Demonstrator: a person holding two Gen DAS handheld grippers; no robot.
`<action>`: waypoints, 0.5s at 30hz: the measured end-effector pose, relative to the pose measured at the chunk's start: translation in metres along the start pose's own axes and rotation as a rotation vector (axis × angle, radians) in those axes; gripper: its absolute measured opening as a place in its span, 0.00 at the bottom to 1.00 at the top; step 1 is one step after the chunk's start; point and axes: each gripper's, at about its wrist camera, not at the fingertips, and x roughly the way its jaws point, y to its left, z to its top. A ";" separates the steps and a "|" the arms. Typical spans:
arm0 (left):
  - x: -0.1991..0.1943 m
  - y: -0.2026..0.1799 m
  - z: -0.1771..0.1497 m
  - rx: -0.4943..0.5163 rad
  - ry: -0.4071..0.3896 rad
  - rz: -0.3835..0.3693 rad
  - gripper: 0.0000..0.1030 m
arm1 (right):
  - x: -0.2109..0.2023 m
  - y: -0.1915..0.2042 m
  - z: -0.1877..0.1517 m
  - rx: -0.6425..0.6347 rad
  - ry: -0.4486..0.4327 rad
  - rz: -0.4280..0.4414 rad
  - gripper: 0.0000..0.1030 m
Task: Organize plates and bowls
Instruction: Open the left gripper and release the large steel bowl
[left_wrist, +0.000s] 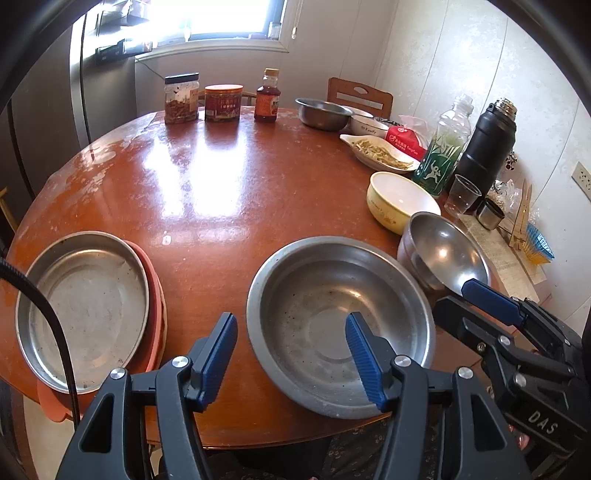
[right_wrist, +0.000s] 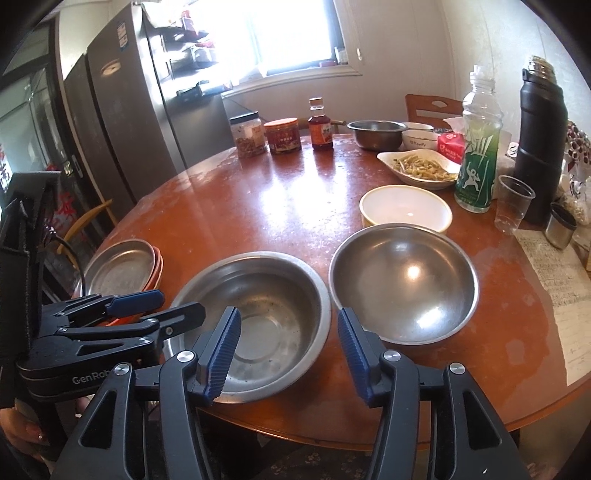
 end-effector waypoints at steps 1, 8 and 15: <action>-0.002 -0.002 0.001 0.002 -0.004 -0.002 0.59 | -0.002 -0.002 0.001 0.007 -0.007 -0.005 0.56; -0.007 -0.020 0.008 0.035 -0.015 -0.019 0.59 | -0.017 -0.025 0.007 0.056 -0.056 -0.058 0.62; -0.006 -0.047 0.026 0.087 -0.021 -0.043 0.60 | -0.026 -0.060 0.010 0.137 -0.083 -0.098 0.67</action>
